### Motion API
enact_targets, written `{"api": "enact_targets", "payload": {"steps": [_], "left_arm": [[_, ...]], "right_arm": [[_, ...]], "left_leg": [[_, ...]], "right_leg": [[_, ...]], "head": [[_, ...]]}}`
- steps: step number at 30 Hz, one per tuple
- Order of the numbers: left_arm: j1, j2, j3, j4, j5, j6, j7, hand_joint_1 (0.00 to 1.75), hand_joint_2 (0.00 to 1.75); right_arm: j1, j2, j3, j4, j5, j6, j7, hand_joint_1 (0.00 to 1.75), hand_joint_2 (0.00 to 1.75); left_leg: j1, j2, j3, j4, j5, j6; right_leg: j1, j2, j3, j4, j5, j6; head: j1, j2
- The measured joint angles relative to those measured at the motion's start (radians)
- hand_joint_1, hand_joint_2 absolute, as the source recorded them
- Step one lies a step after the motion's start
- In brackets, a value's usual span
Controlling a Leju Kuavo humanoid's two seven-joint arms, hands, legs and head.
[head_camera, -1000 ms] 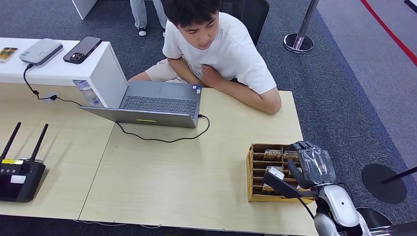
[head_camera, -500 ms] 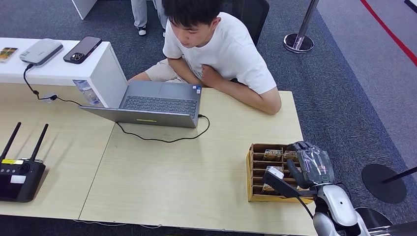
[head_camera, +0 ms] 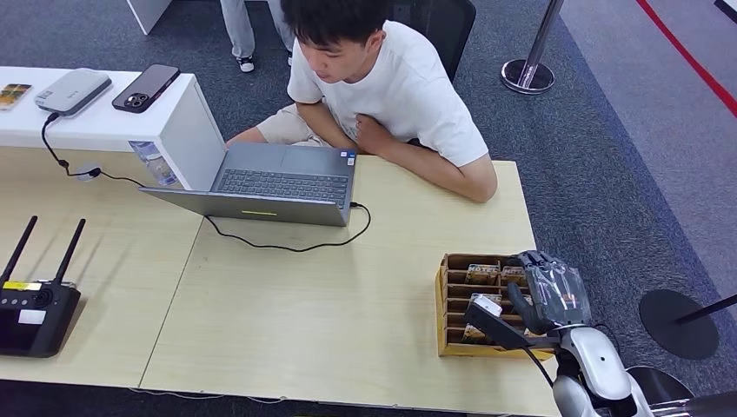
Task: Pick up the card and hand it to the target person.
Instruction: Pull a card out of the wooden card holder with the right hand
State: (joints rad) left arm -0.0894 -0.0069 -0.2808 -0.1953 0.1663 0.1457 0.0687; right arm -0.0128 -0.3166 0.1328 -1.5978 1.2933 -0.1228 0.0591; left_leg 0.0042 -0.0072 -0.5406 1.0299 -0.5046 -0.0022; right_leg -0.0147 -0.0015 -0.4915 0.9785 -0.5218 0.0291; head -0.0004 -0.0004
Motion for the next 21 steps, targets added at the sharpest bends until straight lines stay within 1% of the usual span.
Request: {"api": "enact_targets", "payload": {"steps": [8, 13, 21], "left_arm": [[0.0, 0.0, 0.0, 0.0, 0.0, -0.001, 0.0, 0.0, 1.75], [0.0, 0.0, 0.0, 0.0, 0.0, -0.002, 0.0, 0.0, 1.75], [0.0, 0.0, 0.0, 0.0, -0.001, -0.003, 0.001, 0.0, 1.75]], "right_arm": [[0.0, 0.0, 0.0, 0.0, 0.002, 0.0, 0.003, 0.9, 1.75], [0.0, 0.0, 0.001, 0.0, 0.002, 0.0, 0.008, 1.02, 1.75], [0.0, 0.0, 0.001, 0.0, 0.011, 0.002, 0.021, 0.99, 1.75]], "left_leg": [[0.0, 0.0, 0.0, 0.0, 0.0, 0.0], [0.0, 0.0, 0.0, 0.0, 0.0, 0.0], [0.0, 0.0, 0.0, 0.0, 0.0, 0.0]], "right_leg": [[0.0, 0.0, 0.0, 0.0, 0.0, 0.0], [0.0, 0.0, 0.0, 0.0, 0.0, 0.0], [0.0, 0.0, 0.0, 0.0, 0.0, 0.0]], "head": [[0.0, 0.0], [0.0, 0.0], [0.0, 0.0]]}}
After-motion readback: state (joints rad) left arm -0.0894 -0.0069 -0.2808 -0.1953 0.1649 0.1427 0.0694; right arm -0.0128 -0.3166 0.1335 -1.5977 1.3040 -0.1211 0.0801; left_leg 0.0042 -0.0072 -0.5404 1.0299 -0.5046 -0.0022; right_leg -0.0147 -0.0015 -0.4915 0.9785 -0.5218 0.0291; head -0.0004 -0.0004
